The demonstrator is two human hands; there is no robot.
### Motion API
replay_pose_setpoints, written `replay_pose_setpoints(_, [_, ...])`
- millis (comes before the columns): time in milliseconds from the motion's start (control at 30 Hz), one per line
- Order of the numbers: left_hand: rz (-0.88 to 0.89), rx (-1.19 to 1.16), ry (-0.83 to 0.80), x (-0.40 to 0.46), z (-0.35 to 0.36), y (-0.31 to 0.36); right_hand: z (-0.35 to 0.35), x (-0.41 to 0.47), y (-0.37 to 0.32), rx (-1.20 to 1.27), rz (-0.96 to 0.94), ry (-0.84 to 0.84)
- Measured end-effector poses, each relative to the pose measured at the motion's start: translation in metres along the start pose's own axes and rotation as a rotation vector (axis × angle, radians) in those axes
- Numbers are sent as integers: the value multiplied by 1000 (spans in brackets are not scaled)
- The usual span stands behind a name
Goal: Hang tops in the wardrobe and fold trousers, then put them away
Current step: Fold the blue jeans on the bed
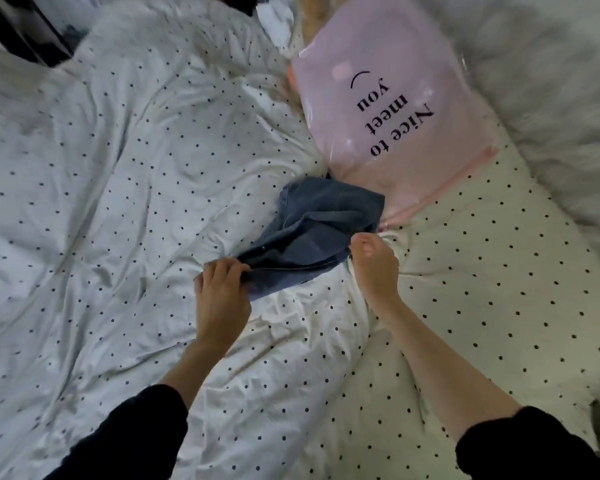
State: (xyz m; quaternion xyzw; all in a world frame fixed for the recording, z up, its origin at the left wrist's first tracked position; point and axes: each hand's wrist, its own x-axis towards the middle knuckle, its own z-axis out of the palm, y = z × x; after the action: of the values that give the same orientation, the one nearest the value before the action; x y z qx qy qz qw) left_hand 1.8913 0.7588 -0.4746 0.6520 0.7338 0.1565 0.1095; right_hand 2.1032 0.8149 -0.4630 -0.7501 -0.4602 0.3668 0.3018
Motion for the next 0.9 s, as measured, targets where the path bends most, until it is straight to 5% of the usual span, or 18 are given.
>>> replay_pose_setpoints(100, [7,-60,105,21,-76,15,-27,-27,-57,-5,-181,-36])
replay_pose_setpoints(367, [326,-289,376,7,-269,35,-65,-133,-145,-497,-607,-172])
replay_pose_setpoints(467, [430,-277,471,-16,-341,24,-53,-185,-185,-385,-643,-227])
replay_pose_setpoints(733, [231,-193,447,-79,-407,-56,-5,-273,-273,-58,-294,-401])
replay_pose_setpoints(900, [174,-447,105,-139,-371,-94,12,-285,-296,183,39,-448])
